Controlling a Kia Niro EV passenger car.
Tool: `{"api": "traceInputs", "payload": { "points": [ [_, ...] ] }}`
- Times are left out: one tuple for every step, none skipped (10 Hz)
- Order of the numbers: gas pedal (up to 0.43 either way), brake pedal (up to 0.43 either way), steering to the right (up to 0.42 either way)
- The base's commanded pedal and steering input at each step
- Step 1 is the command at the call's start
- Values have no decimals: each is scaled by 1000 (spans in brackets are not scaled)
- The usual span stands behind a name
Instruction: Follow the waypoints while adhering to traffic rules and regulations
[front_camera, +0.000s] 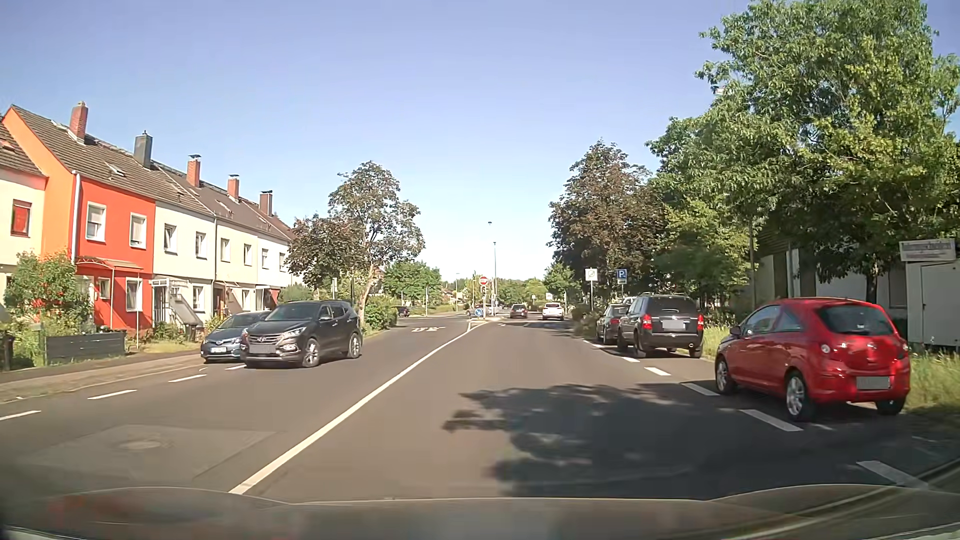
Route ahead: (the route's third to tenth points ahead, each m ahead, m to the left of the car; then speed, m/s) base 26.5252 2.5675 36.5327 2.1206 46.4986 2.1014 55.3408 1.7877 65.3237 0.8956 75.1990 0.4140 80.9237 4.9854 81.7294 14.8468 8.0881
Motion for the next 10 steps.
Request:
{"api": "traceInputs", "payload": {
  "points": [
    [79, 0, 1],
    [79, 0, 1],
    [79, 0, 1],
    [79, 0, 1],
    [67, 0, 1],
    [59, 0, 1],
    [59, 0, 1],
    [47, 0, 1],
    [47, 0, 1],
    [47, 0, 1]
  ]
}}
